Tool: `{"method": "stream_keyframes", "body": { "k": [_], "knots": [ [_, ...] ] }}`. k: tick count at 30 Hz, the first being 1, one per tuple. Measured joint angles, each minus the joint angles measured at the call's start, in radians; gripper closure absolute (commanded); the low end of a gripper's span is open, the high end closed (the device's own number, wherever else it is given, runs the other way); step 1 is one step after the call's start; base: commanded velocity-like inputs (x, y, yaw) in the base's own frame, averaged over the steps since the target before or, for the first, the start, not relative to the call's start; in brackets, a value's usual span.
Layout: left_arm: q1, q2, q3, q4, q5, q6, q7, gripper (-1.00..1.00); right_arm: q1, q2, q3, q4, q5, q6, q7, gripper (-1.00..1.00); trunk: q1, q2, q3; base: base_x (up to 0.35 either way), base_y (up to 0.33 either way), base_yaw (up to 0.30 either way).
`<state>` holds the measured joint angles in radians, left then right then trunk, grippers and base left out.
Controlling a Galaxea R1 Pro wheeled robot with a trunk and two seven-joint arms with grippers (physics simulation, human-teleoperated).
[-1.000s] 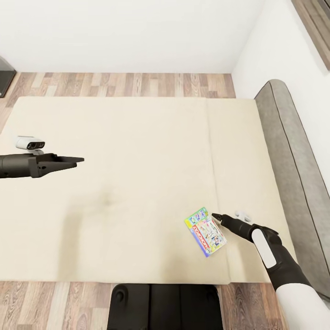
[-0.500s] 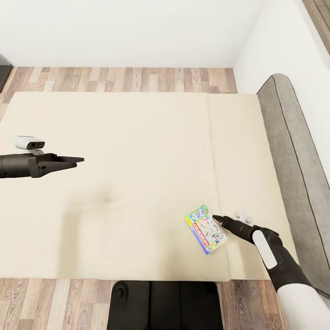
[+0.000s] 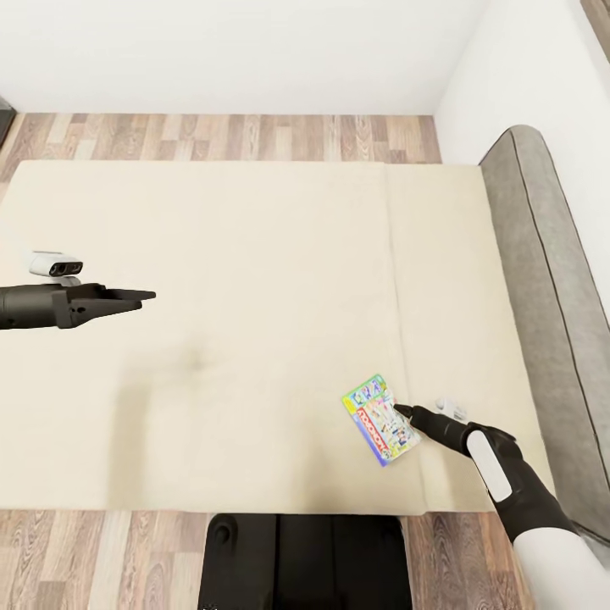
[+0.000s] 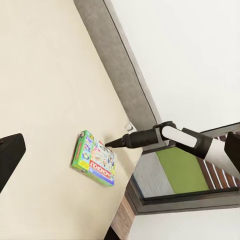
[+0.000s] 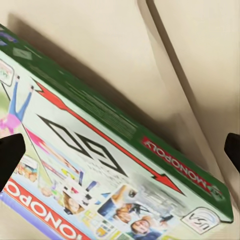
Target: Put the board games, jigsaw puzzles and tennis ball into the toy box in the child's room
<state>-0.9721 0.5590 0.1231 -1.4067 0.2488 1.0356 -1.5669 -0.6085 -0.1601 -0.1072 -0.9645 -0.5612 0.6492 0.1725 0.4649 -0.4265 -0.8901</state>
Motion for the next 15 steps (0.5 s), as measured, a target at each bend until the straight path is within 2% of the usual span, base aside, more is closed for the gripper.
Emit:
{"method": "stream_keyframes", "body": {
  "k": [15],
  "knots": [
    [0.000,0.001,0.000,0.000,0.000,0.000,0.000,-1.00,0.005,0.011,0.001,0.007,-0.001,0.000,0.001,-1.00,0.000,0.000,-0.025,0.000,0.000,0.000]
  ]
}}
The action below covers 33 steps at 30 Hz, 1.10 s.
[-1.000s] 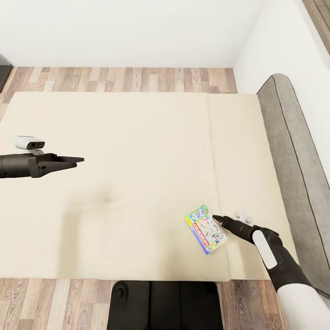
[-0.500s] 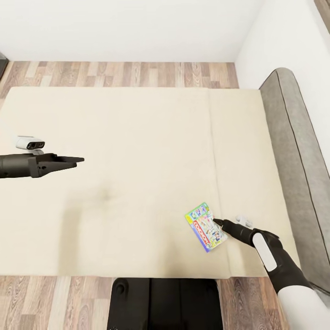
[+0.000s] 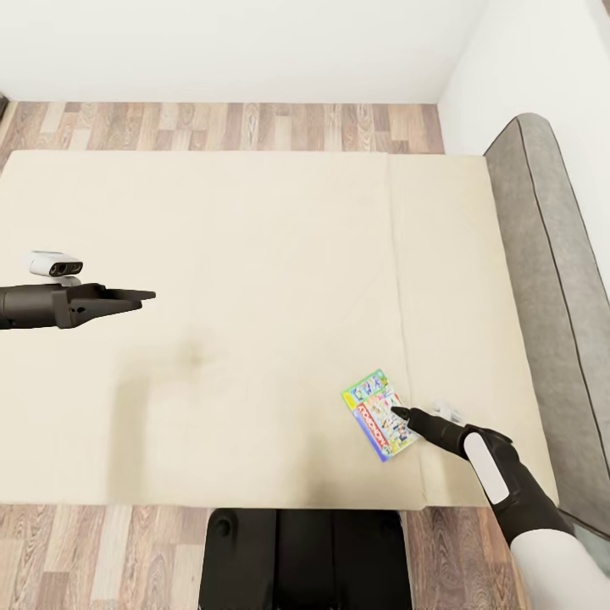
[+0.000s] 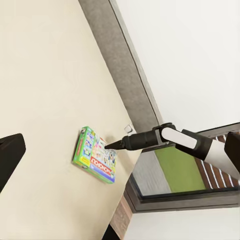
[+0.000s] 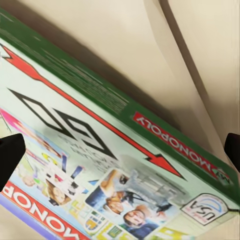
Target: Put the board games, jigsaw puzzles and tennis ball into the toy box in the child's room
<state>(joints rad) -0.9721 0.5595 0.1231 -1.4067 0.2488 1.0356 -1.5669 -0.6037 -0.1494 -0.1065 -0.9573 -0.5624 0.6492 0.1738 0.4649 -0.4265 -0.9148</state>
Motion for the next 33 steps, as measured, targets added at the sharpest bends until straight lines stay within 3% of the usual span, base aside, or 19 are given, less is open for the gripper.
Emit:
{"method": "stream_keyframes", "body": {
  "k": [12,33],
  "knots": [
    [0.000,0.000,0.000,0.000,0.000,0.000,0.000,-1.00,0.008,-0.002,-0.004,-0.019,0.007,-0.002,0.002,-1.00,0.000,0.000,-0.017,0.000,0.000,0.000],
    [0.000,-0.001,0.000,0.000,0.000,0.000,0.000,-1.00,0.015,-0.003,-0.004,-0.027,-0.001,-0.002,0.008,-1.00,0.000,0.000,-0.019,0.000,0.000,0.000]
  ]
}}
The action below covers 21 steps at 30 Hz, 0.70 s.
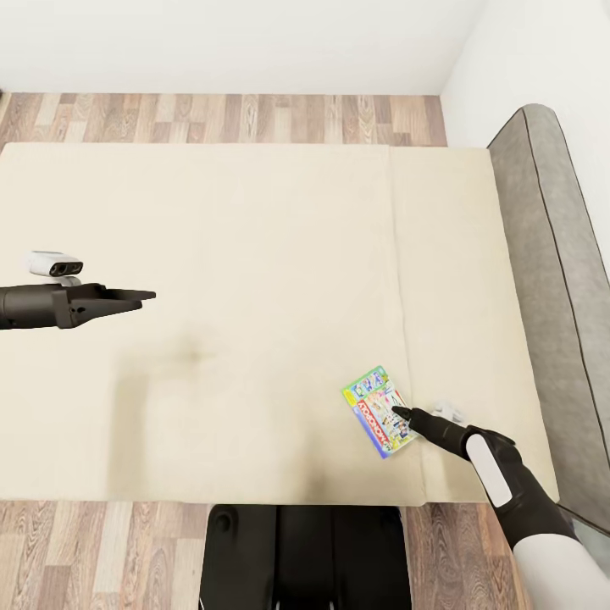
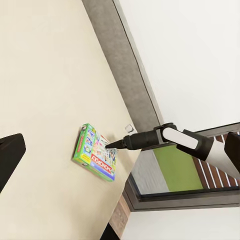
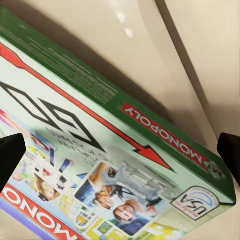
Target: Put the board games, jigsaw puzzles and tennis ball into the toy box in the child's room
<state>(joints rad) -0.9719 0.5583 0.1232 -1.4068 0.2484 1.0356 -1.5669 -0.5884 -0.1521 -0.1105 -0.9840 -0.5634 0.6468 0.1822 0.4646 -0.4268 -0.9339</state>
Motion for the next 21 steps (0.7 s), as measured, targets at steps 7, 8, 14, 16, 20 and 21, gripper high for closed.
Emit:
{"method": "stream_keyframes", "body": {
  "k": [7,8,14,16,20,21],
  "knots": [
    [0.000,0.000,0.000,0.000,-0.001,0.000,0.000,-1.00,0.001,0.000,-0.001,-0.001,-0.001,0.000,0.001,-1.00,0.000,0.000,0.000,0.000,0.000,0.000],
    [0.000,0.000,0.000,0.000,-0.001,0.000,0.000,-1.00,0.001,0.000,-0.001,0.000,-0.001,0.000,0.001,-1.00,0.000,0.000,0.000,0.000,0.000,0.000],
    [0.000,0.000,0.000,0.000,0.000,0.000,0.000,-1.00,0.001,0.001,-0.001,-0.001,0.001,0.000,0.000,-1.00,0.000,0.000,0.000,0.000,0.000,0.000],
    [0.000,0.000,0.000,0.000,0.000,0.000,0.000,-1.00,0.001,0.001,-0.001,-0.001,0.001,0.000,0.000,-1.00,0.000,0.000,0.000,0.000,0.000,0.000],
    [0.000,0.000,0.000,0.000,0.000,0.000,0.000,-1.00,0.001,0.001,-0.001,-0.001,0.002,0.000,-0.001,-1.00,0.000,0.000,0.000,0.000,0.000,0.000],
    [0.000,0.000,0.000,0.000,0.000,0.000,0.000,-1.00,0.001,0.002,0.000,-0.001,0.003,0.000,-0.001,-1.00,0.000,0.000,0.000,0.000,0.000,0.000]
  ]
}}
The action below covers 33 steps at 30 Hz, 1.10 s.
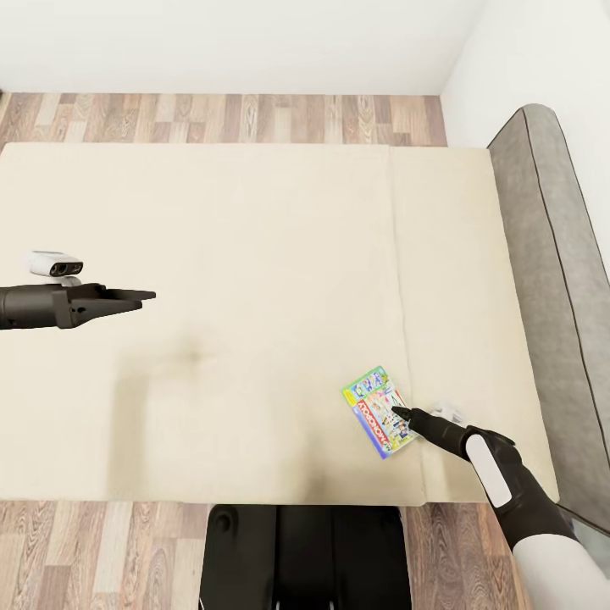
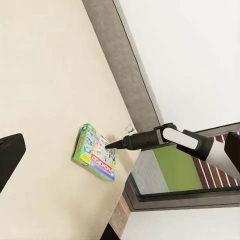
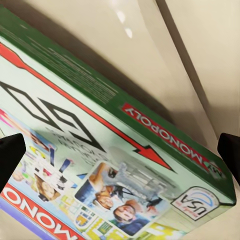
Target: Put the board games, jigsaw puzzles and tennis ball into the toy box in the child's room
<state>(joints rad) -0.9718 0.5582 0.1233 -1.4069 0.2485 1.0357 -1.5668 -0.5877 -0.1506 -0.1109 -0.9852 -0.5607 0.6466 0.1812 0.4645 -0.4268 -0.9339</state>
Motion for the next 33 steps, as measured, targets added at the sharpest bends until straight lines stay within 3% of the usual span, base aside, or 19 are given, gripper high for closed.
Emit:
{"method": "stream_keyframes", "body": {
  "k": [33],
  "knots": [
    [0.000,0.000,0.000,0.000,-0.001,0.000,0.000,-1.00,0.000,0.001,0.000,0.037,-0.005,0.000,0.001,-1.00,0.000,0.000,0.012,0.000,0.000,0.000]
  ]
}}
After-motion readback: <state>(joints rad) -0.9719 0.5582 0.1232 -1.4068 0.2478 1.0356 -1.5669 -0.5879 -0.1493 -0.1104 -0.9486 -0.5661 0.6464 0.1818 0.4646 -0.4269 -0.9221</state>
